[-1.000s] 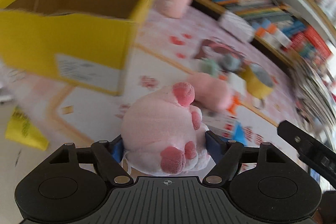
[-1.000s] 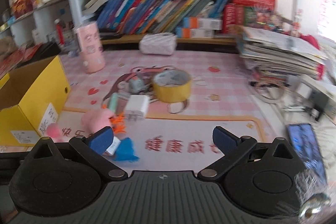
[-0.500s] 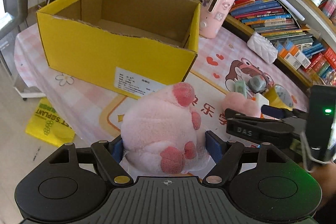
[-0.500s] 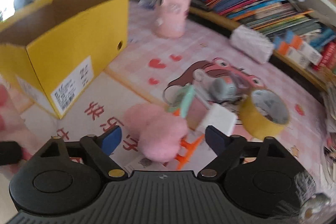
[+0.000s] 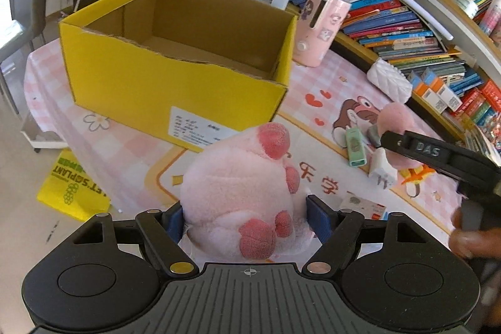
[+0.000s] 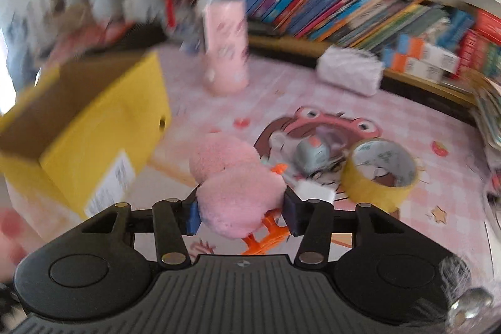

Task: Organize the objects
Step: 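Lift the pink paw with the left tool while the right tool grasps the pink chick, then carry the paw and chick in both tools over the yellow box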

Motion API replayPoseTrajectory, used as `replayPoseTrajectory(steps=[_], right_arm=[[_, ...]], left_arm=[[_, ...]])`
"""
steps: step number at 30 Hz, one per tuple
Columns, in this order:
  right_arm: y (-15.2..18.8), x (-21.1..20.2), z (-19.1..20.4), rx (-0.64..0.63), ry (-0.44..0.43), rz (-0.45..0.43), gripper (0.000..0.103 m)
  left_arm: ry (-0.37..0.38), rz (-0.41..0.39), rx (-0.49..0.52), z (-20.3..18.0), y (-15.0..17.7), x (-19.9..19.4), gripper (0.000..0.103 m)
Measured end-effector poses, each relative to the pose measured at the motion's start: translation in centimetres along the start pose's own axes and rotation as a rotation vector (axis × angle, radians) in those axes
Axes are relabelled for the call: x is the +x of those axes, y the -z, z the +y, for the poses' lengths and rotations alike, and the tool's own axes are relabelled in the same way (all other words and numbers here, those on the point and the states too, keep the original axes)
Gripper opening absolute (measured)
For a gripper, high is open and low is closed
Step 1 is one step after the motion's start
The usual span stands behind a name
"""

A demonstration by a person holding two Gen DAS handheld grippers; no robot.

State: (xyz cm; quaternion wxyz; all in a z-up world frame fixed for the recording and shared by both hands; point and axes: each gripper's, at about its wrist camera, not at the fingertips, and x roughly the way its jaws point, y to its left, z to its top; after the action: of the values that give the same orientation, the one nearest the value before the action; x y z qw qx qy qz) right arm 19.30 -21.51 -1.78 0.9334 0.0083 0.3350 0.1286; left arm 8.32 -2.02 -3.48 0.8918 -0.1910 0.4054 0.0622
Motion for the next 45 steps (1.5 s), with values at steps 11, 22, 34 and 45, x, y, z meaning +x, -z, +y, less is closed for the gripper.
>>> replayPoseTrajectory(steps=[11, 22, 34, 45], right_arm=[[2.0, -3.7, 1.2, 0.03, 0.109, -0.009, 0.047], [3.8, -6.9, 6.6, 0.072, 0.188, -0.023, 0.047], [7.4, -8.0, 16.0, 0.061, 0.206, 0.052, 0.047], [9.9, -8.2, 23.2, 0.07, 0.126, 0.105, 0.048]], left_arm=[[0.104, -0.059, 0.028, 0.1, -0.5, -0.9, 0.077], [0.221, -0.079, 0.103, 4.8, -1.6, -3.0, 0.077], [0.176, -0.049, 0.099, 14.1, -1.8, -5.3, 0.077], [0.139, -0.081, 0.099, 20.2, -1.8, -8.3, 0.077]])
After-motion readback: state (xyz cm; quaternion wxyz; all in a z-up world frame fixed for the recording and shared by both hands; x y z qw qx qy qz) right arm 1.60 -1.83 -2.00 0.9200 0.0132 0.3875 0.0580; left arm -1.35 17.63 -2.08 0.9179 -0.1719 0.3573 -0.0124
